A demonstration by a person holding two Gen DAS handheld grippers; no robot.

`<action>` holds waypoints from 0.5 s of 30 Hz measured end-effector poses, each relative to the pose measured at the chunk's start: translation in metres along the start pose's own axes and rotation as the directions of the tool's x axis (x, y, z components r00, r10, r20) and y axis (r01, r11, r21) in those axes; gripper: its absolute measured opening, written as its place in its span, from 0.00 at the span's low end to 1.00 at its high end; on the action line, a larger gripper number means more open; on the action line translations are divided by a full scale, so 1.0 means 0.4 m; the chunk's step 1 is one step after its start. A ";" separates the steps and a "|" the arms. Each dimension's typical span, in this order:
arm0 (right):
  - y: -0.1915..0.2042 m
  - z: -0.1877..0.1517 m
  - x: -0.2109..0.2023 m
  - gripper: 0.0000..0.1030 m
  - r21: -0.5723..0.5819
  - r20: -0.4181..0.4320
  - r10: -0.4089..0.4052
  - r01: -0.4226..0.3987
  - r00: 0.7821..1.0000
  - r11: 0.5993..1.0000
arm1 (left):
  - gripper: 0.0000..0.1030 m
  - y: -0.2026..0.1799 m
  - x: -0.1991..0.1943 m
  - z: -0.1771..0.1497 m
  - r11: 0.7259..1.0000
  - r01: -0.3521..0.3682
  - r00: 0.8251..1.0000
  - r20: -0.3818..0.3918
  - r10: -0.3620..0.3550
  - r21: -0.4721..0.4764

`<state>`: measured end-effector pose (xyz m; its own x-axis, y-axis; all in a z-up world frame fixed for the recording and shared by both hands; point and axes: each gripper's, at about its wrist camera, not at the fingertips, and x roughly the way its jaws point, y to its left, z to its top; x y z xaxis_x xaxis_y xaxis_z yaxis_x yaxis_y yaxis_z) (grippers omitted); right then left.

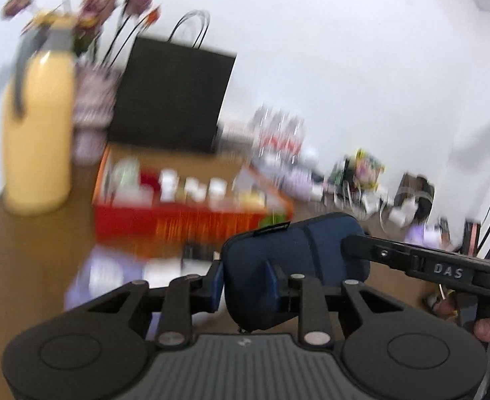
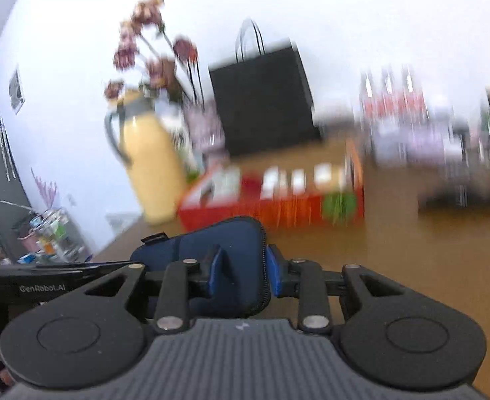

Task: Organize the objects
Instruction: 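Carry the navy case over the box and open both tools to drop it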

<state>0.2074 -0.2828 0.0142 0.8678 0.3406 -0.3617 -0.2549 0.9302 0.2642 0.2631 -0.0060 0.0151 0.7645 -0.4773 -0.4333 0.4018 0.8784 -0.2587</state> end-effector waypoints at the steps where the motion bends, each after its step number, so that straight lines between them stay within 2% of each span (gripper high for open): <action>1: -0.010 0.045 0.032 0.29 -0.015 0.021 -0.012 0.012 1.000 1.000 | 0.24 0.012 0.037 0.051 1.000 -0.006 1.000 0.014 0.006 0.019; 3: -0.047 0.141 0.125 0.29 -0.012 0.028 -0.020 0.021 0.999 1.000 | 0.25 0.032 0.115 0.140 0.998 -0.026 1.000 0.018 0.025 0.052; 5: -0.088 0.221 0.228 0.29 0.013 0.020 -0.032 0.031 0.999 0.999 | 0.25 0.073 0.212 0.223 0.998 -0.048 0.999 0.010 0.048 0.043; 8: -0.145 0.298 0.400 0.29 0.038 -0.032 -0.059 0.060 0.998 0.997 | 0.24 0.154 0.372 0.298 0.998 -0.048 0.997 -0.059 0.050 0.036; 10: -0.181 0.307 0.497 0.30 0.070 -0.081 -0.072 0.078 0.994 0.994 | 0.24 0.191 0.461 0.312 0.998 -0.056 0.991 -0.125 0.055 -0.008; 12: -0.214 0.302 0.584 0.32 0.077 -0.143 -0.099 0.110 0.985 0.991 | 0.25 0.207 0.541 0.311 0.996 -0.090 0.980 -0.176 0.090 0.006; 14: -0.250 0.288 0.664 0.36 0.085 -0.227 -0.106 0.128 0.968 0.988 | 0.26 0.221 0.612 0.303 0.992 -0.124 0.962 -0.242 0.127 0.028; 15: -0.264 0.276 0.698 0.41 0.087 -0.274 -0.104 0.132 0.956 0.987 | 0.27 0.229 0.646 0.293 0.990 -0.137 0.949 -0.286 0.136 0.019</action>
<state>0.5236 -0.3011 -0.0159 0.7393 0.2669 -0.6182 -0.1005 0.9515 0.2907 0.5566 -0.0460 -0.0193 0.6358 -0.3397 -0.6931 0.3028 0.9357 -0.1809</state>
